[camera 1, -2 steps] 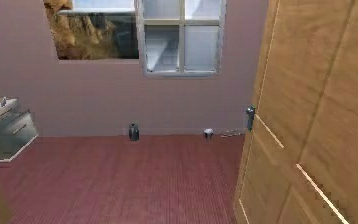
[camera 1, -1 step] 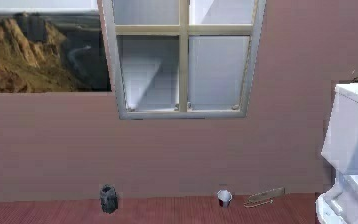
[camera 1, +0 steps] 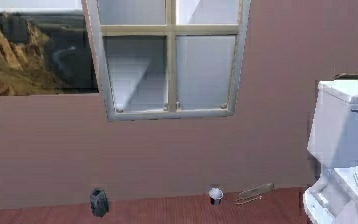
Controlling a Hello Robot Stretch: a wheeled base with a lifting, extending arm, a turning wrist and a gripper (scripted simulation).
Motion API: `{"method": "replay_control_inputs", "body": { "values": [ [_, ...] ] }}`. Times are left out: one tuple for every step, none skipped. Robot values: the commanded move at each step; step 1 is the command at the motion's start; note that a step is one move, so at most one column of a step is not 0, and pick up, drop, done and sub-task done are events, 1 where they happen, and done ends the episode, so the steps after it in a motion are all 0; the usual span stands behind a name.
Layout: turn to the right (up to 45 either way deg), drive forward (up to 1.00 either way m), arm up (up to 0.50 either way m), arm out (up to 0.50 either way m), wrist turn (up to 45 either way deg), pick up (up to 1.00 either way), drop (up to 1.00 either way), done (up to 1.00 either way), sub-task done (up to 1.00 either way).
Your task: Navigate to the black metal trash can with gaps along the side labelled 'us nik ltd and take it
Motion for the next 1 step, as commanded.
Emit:
{"method": "replay_control_inputs", "body": {
  "values": [
    [0.0,0.30,0.00,0.00,0.0,0.00,0.00,0.00,0.00]
  ]
}}
